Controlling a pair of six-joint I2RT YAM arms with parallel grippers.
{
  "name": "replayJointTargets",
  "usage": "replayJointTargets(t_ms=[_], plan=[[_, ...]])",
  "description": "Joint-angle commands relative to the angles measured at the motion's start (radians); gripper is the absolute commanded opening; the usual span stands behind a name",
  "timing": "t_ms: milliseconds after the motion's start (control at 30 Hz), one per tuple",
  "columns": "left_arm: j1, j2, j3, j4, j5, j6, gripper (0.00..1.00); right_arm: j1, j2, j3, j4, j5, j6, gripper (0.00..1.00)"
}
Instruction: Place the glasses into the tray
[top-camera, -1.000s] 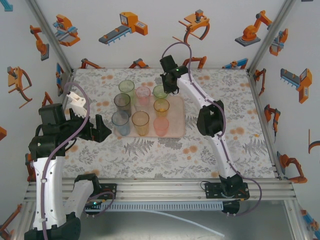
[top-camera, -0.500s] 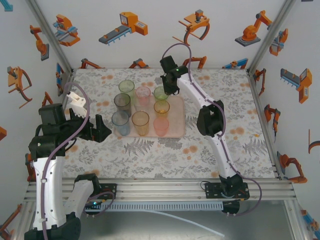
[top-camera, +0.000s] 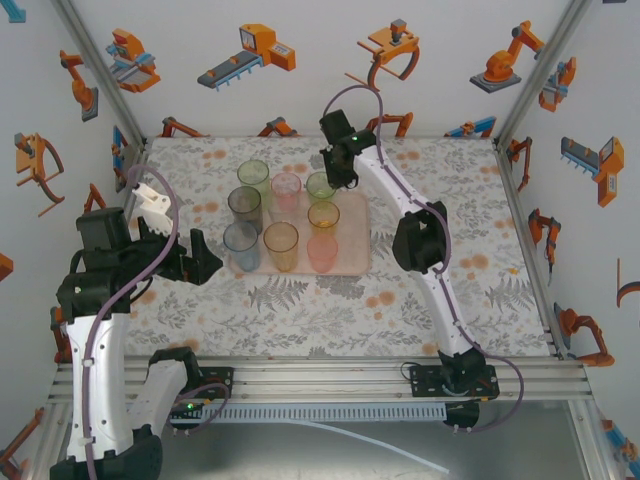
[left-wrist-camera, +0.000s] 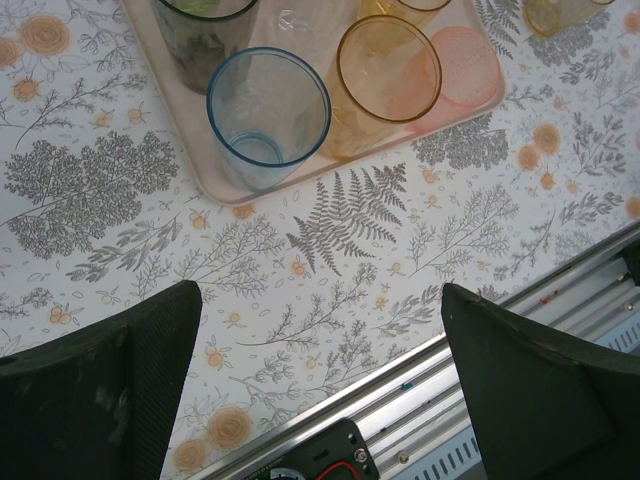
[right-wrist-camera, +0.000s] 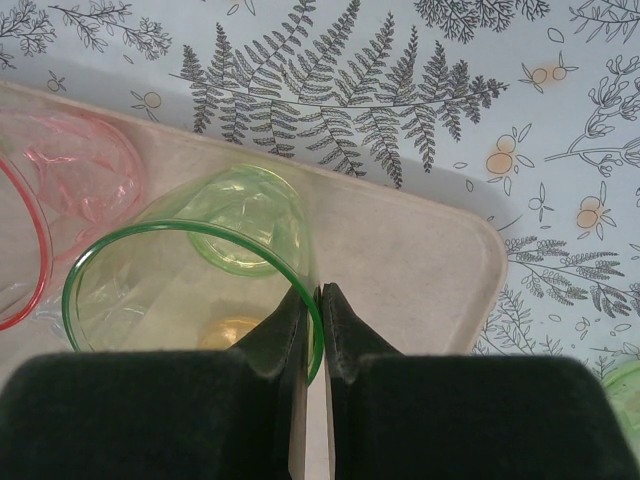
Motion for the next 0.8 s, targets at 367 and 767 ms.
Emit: replayJointTargets(t_ms=[367,767], plan=[[0.007,-0.010,-0.008,0.015,0.028,-0.011,0.97,0.007,0.026,0.038,-0.039,-0.016,-0.010,0.16],[0.010,-0.011,-0.008,0.014,0.030,-0.012,0.97,0.007,0.047,0.055,-0.045,-0.032,-0.001,0.22]])
